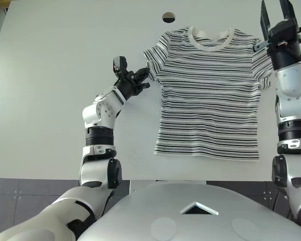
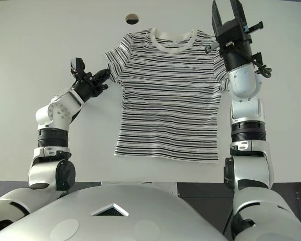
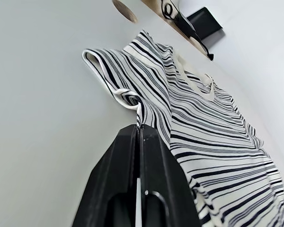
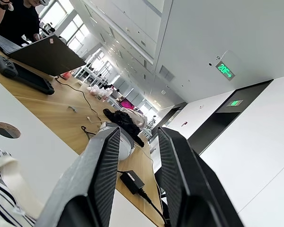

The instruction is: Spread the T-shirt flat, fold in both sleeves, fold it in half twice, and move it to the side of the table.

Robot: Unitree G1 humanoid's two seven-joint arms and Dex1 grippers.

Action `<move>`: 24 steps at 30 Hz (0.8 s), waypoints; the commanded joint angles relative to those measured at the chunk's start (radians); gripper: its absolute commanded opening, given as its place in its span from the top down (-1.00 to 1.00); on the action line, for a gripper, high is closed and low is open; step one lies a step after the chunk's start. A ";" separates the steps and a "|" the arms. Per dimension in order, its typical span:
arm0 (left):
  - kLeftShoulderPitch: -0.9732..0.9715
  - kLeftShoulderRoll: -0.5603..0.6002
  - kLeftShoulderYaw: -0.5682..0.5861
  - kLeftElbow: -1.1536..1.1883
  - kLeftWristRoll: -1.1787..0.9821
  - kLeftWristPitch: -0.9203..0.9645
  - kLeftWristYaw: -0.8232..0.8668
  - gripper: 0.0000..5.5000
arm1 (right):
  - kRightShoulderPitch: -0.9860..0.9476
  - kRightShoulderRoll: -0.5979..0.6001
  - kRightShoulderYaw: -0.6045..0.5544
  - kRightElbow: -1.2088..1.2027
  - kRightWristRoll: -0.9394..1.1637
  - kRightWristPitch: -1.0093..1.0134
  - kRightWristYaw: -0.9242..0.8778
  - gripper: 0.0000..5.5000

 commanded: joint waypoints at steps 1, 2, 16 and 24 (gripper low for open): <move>0.028 0.027 0.021 -0.061 -0.012 0.032 0.012 0.95 | -0.016 0.003 0.007 0.007 -0.010 0.009 0.012 0.47; 0.036 0.032 0.026 -0.073 -0.014 0.036 0.013 0.95 | -0.018 0.003 0.006 0.009 -0.011 0.008 0.013 0.47; 0.076 -0.026 -0.163 -0.271 0.049 0.046 0.019 0.95 | -0.018 0.000 0.000 0.004 -0.013 0.005 0.025 0.47; 0.077 -0.048 -0.324 -0.306 0.132 0.013 0.009 0.95 | -0.012 0.009 0.002 0.002 -0.015 0.008 0.022 0.47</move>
